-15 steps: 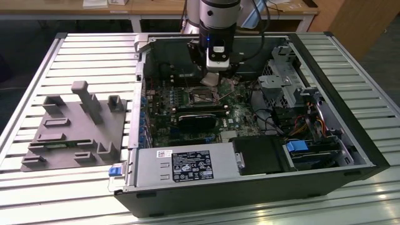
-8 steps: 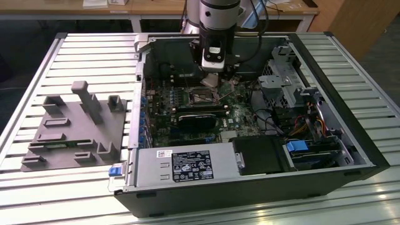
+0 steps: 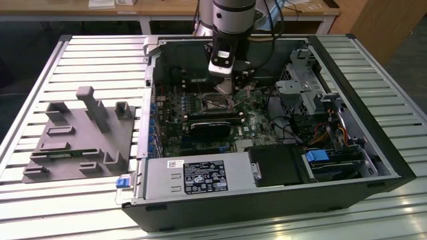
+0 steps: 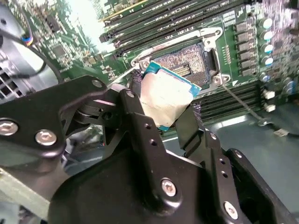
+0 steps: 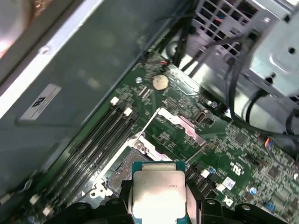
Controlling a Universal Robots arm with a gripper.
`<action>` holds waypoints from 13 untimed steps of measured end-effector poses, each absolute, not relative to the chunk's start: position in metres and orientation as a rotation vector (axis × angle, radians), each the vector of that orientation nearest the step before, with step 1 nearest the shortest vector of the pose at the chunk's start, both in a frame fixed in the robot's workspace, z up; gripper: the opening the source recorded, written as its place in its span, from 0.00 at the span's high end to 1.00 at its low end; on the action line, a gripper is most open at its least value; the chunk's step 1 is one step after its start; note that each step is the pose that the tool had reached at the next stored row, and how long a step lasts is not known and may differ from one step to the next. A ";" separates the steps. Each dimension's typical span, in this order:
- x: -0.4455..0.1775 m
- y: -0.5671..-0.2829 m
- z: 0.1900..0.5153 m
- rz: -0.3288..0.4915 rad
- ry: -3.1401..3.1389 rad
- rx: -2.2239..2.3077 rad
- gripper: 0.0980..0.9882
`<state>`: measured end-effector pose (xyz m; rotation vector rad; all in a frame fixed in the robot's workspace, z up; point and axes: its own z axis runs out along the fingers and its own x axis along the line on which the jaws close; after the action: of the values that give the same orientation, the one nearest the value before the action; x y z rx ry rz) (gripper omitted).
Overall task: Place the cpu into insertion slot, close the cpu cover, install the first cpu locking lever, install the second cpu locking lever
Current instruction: 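Place the cpu into insertion slot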
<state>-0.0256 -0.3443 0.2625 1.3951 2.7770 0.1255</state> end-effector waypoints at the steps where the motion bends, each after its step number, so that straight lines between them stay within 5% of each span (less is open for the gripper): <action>1: -0.026 -0.344 0.262 0.125 2.763 1.420 0.51; 13: -0.026 -0.344 0.257 0.118 2.585 1.709 0.51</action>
<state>-0.0257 -0.3444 0.2570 1.7086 2.5851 0.1184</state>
